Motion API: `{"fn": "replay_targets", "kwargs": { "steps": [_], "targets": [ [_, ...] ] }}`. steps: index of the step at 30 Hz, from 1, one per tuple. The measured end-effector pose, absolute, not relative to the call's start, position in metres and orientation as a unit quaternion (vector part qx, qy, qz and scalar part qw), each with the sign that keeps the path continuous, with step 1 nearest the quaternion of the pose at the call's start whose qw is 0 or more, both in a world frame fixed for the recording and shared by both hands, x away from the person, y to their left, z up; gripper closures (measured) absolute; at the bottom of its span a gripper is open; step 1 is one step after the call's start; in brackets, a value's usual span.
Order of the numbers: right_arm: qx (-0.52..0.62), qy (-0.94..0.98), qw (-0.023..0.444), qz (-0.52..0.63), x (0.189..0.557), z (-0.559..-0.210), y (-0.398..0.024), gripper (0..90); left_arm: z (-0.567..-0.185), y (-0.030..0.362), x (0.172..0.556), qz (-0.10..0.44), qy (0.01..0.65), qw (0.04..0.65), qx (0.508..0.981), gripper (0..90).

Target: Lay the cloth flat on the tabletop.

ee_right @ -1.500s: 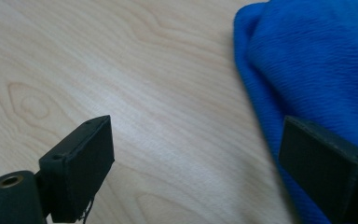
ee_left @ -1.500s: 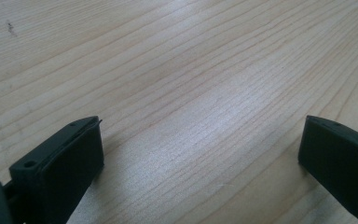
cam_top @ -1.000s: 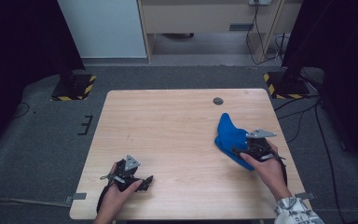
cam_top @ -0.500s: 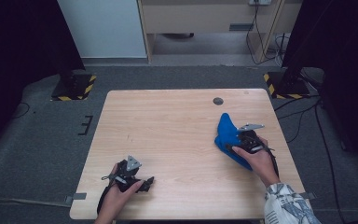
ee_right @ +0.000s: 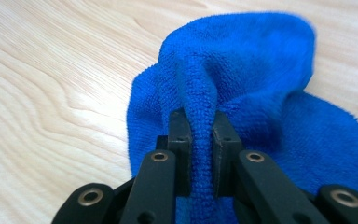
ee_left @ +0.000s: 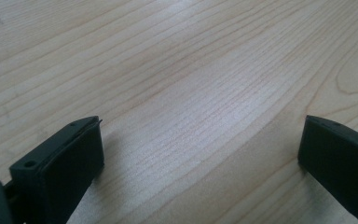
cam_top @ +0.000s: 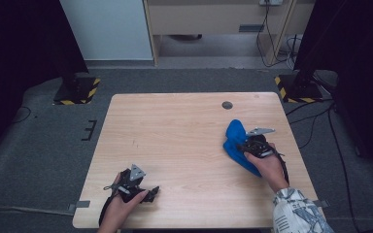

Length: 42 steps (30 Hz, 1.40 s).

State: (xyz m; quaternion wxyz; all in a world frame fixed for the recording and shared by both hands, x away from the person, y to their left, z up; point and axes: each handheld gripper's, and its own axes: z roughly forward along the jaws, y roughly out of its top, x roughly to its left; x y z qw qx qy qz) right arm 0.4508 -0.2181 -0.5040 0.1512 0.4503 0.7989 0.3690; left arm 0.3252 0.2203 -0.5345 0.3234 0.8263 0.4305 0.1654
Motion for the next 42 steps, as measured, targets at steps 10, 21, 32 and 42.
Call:
{"fn": "replay_targets", "kwargs": {
  "steps": [10,21,32,42],
  "targets": [
    [0.424,0.792,0.174,0.403,0.418,-0.475,-0.193,81.7,-0.536,0.221,0.323,0.169,0.428,0.33,0.824,0.0],
    [0.389,0.801,0.156,0.429,0.418,-0.461,-0.145,81.2,-0.536,0.222,0.324,0.167,0.424,0.33,0.827,0.0],
    [0.356,0.812,0.124,0.445,0.402,-0.461,-0.101,79.0,-0.536,0.221,0.324,0.167,0.425,0.33,0.826,0.0],
    [0.311,0.844,0.098,0.427,0.386,-0.482,-0.056,77.3,-0.536,0.221,0.324,0.169,0.425,0.332,0.825,0.0]
  ]
}}
